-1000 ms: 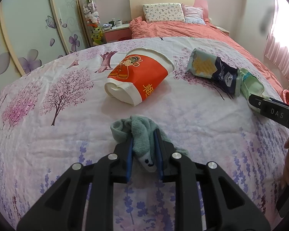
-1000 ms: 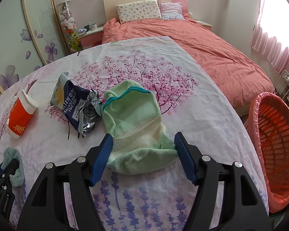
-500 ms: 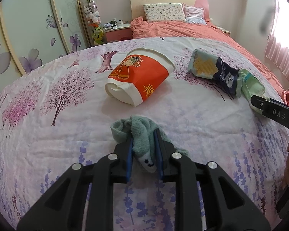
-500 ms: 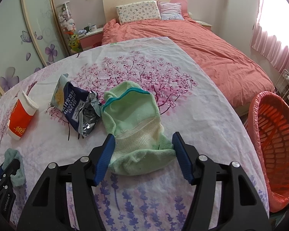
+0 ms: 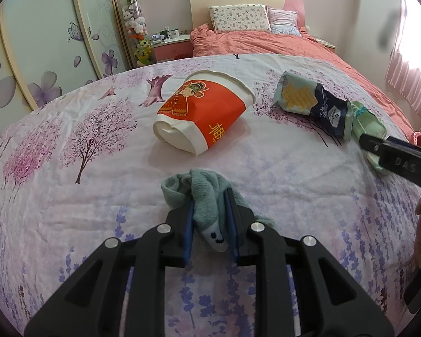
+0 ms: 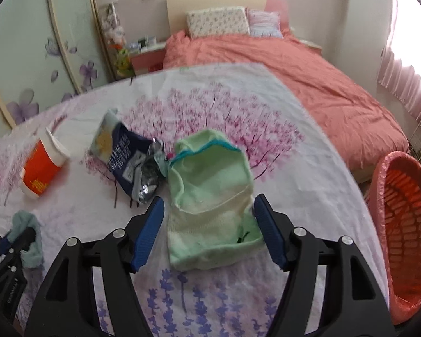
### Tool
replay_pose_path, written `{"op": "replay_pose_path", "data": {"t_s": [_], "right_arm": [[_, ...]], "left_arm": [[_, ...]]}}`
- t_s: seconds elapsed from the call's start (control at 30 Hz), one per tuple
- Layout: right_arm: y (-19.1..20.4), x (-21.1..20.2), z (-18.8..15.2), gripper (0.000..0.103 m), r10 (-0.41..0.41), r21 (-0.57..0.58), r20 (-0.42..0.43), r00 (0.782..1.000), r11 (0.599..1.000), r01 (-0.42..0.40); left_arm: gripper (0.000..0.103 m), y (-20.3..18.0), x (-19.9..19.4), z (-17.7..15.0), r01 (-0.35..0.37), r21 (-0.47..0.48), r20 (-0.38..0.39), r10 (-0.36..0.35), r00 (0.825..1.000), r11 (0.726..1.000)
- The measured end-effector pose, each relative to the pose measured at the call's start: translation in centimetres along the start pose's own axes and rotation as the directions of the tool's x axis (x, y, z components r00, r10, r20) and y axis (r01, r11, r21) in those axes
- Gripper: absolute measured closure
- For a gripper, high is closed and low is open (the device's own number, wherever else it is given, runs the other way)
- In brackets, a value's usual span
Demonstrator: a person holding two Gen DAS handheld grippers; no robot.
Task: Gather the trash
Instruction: 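Lower the open right gripper around the mint-green sock while the left gripper holds the grey sock, then carry both socks over the orange basket and open both grippers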
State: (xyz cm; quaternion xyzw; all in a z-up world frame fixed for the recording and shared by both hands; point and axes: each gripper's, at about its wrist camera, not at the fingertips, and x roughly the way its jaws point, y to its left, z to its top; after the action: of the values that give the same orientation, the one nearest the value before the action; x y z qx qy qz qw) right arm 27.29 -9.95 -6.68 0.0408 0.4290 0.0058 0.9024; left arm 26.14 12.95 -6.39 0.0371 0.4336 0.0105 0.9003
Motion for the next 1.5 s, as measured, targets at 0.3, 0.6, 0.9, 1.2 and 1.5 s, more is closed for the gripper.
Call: {"op": "replay_pose_path", "data": {"t_s": [0.3, 0.6, 0.9, 1.2, 1.5], "right_arm": [[-1.7, -1.0, -0.7, 0.091, 0.038, 0.066, 0.006, 0.999, 0.997, -0.038], [-5.2, -6.5, -1.7, 0.091, 0.118, 0.082, 0.121, 0.986, 0.988, -0.129], [-8.4, -12.1, -2.7, 0.091, 0.112, 0.086, 0.273, 0.956, 0.986, -0.14], [-13.6, -16.8, -4.0, 0.091, 0.049, 0.15, 0.402, 0.914, 0.982, -0.119], [-20.0, -19.4, -5.2, 0.091, -0.064, 0.247, 0.464, 0.884, 0.967, -0.06]], "left_arm": [[0.082, 0.0, -0.1, 0.0, 0.003, 0.002, 0.003, -0.003, 1.0, 1.0], [0.088, 0.5, -2.2, -0.3, 0.13, -0.036, 0.069, -0.127, 0.989, 0.991], [0.088, -5.0, -9.4, 1.7, 0.211, 0.072, 0.207, -0.221, 0.953, 0.975], [0.088, -13.5, -13.9, 3.1, 0.308, 0.173, 0.254, -0.344, 0.904, 0.936], [0.088, -22.7, -16.3, 3.5, 0.445, 0.27, 0.227, -0.506, 0.832, 0.854]]}}
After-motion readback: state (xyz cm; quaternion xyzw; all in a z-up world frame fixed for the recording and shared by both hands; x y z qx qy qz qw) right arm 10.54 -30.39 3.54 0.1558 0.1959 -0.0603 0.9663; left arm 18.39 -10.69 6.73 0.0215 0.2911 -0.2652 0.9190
